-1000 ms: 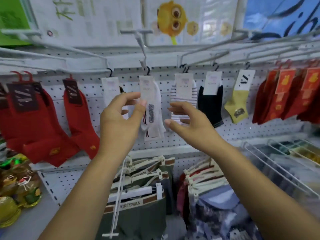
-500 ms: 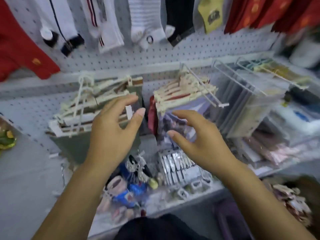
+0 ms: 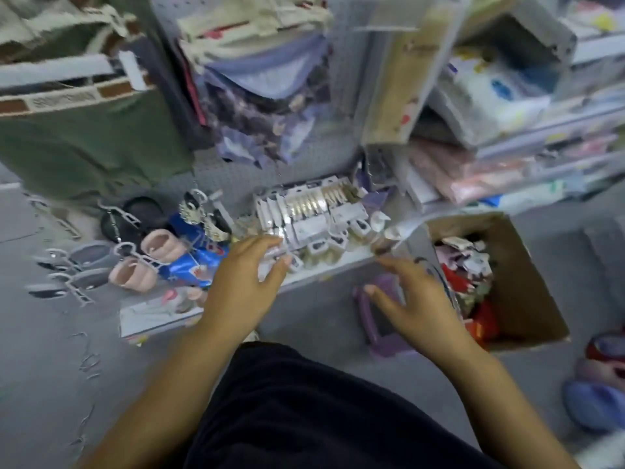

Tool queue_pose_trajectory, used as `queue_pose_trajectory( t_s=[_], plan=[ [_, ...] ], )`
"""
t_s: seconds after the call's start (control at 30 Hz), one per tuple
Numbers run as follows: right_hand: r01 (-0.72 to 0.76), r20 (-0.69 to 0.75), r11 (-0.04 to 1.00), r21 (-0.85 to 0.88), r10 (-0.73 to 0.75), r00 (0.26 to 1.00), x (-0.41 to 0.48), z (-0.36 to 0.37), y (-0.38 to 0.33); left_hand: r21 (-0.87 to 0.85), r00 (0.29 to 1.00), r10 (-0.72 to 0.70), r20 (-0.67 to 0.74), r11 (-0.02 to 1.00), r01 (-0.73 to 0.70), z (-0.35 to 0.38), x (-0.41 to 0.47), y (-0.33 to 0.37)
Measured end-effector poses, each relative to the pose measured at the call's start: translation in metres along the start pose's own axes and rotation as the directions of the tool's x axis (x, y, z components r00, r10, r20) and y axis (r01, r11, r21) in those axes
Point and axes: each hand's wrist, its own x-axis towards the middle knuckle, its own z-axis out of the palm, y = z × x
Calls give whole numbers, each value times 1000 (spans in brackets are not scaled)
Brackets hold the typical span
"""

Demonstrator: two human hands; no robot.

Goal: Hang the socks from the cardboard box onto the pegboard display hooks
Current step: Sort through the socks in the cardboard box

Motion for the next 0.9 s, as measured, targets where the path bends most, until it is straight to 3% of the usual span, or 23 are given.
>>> queue_pose_trajectory(
  t_s=[0.17, 0.27, 0.43, 0.67, 0.9],
  plan=[
    [-276, -35, 960, 54, 278, 960, -62, -27, 97, 72, 984, 43, 175, 996, -57, 74, -11, 36],
    [-367, -82, 924, 110, 377, 923, -91, -39, 141, 104, 951, 93, 296, 986, -129, 107, -5, 63],
    [-548, -151, 803, 236, 587, 795, -115, -48, 194, 139, 848, 197, 493, 943, -301, 161, 29, 107],
    [-596, -207, 622, 508, 760, 616, -96, -54, 228, 184, 706, 262, 658, 853, -488, 250, 120, 159],
    [-643, -97, 353, 679, 912, 398, -21, -44, 273, 229, 532, 233, 814, 713, -663, 333, 219, 181]
  ],
)
